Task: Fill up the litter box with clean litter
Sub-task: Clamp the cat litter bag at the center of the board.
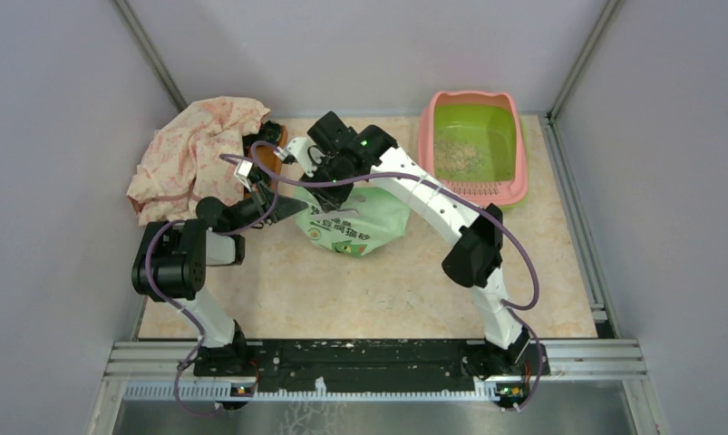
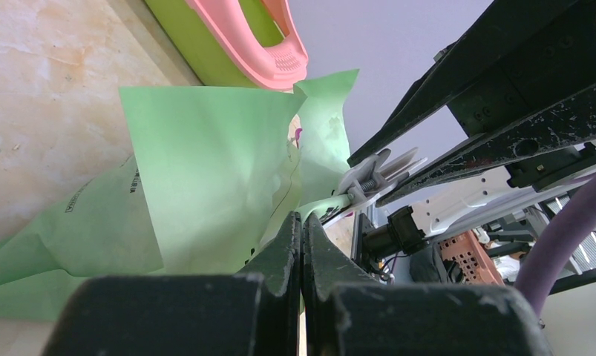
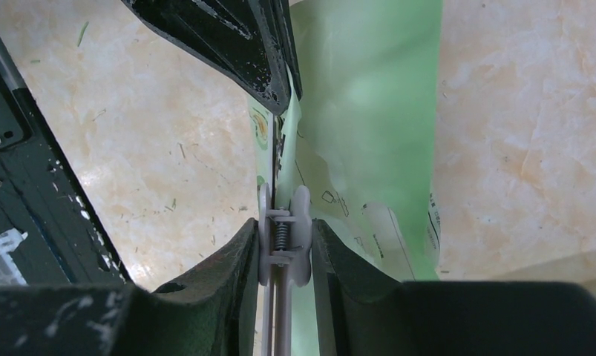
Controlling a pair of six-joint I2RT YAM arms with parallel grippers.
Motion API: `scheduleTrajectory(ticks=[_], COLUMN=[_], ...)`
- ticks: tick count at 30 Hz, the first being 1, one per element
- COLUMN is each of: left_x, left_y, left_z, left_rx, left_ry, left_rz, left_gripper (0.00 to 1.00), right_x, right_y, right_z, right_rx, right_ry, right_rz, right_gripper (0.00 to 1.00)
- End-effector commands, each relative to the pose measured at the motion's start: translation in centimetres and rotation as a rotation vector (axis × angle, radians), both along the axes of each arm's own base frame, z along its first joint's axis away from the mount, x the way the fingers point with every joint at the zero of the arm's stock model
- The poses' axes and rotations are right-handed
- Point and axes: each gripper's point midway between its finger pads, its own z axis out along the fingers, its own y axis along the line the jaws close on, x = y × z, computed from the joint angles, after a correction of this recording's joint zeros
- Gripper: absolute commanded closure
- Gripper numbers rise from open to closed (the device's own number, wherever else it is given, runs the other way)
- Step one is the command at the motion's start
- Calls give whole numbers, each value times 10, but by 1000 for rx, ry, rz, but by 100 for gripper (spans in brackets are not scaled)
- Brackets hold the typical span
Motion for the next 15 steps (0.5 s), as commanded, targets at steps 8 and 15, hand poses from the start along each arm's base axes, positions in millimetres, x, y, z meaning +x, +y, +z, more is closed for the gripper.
scheduleTrajectory(ticks=[8,15], left_x=[-8,-7], left_y=[-5,-5], left_z=[29,29], left_rx=[9,7], left_ry=[-266,-264], left_rz=[-22,-20], left_gripper=[100,100], right_x=[-3,-5], right_y=[10,7], right_z=[1,1], right_rx=[69,105], right_ry=[2,-17], right_rz=[-3,-30], right_gripper=[100,100])
